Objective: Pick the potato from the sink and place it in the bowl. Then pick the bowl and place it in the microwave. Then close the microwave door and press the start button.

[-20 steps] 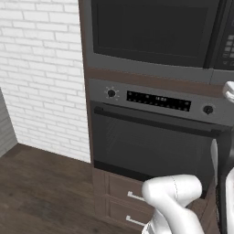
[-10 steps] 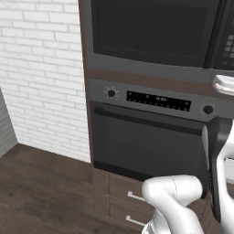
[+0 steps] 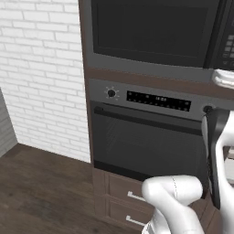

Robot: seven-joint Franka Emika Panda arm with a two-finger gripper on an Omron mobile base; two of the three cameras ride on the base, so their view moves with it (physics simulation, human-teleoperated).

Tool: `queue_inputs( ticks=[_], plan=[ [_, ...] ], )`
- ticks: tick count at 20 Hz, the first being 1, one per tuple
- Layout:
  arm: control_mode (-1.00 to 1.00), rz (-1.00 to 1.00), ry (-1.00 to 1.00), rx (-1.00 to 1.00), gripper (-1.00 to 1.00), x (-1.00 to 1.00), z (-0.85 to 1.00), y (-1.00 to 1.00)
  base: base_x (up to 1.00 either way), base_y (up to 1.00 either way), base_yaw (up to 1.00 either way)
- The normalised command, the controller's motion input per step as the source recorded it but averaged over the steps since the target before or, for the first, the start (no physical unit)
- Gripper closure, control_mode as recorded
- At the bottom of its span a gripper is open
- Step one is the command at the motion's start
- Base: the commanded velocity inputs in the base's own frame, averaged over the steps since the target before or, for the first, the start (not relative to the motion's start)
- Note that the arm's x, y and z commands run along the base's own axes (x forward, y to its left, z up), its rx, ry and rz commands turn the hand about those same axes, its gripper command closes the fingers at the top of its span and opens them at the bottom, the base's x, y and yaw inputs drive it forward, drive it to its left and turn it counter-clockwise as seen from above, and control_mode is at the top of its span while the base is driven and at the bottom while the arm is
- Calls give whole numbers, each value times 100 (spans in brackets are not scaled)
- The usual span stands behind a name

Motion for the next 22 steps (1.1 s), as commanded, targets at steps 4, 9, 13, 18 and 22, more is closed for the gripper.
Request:
queue_inputs(
  ticks=[4,9,13,18,22],
  plan=[
    [-100,0,0,2,100,23,0,-19,0,0,0],
    [-100,0,0,1,100,23,0,-20,0,0,0],
    [-100,0,0,1,100,32,0,-19,0,0,0],
    [-100,0,0,0,100,38,0,-6,0,0,0],
    [-100,0,0,0,100,46,0,-8,0,0,0]
  ],
)
